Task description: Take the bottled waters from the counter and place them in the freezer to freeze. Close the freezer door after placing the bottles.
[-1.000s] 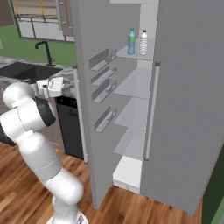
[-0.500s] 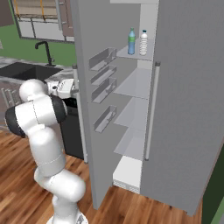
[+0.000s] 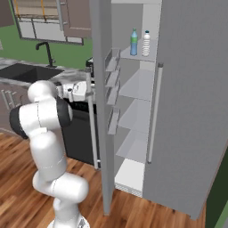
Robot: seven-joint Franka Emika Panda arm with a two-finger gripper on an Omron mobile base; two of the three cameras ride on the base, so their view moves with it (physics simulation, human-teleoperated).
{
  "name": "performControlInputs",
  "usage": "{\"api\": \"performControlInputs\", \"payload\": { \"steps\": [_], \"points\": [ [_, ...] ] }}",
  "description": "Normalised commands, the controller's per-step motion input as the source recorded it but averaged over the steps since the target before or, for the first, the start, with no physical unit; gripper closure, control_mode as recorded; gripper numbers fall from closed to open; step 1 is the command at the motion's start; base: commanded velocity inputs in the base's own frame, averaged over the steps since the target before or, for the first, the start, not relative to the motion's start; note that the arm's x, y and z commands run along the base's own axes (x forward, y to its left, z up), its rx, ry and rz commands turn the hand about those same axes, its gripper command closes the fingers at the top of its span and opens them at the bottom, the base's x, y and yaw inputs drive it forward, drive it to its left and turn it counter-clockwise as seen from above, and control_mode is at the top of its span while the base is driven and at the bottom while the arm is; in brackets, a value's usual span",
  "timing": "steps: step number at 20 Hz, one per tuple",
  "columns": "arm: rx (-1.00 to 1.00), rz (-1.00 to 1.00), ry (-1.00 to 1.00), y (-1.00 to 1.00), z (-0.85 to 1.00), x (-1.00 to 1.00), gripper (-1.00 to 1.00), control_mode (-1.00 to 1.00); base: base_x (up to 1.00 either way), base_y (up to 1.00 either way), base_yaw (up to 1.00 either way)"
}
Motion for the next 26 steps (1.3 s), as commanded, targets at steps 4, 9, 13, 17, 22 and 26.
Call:
{"api": "performControlInputs", "payload": {
  "steps": [4,9,13,17,22,26],
  "points": [
    [0.0,0.01,0.0,-1.0,-0.14,0.51,-1.0,-1.0,0.0,0.0,0.0],
    [0.02,0.07,0.0,-1.0,-0.16,0.5,-1.0,-1.0,0.0,0.0,0.0],
    [0.04,0.11,0.0,-1.0,-0.15,0.43,-1.0,-1.0,0.0,0.0,0.0],
    [0.03,0.1,0.0,-1.0,-0.15,0.42,-1.0,-1.0,0.0,0.0,0.0],
    [0.02,0.09,0.0,-1.0,-0.11,0.46,-1.0,-1.0,0.0,0.0,0.0],
    [0.04,0.06,0.0,-1.0,-0.07,0.57,-1.0,-1.0,0.0,0.0,0.0]
  ]
}}
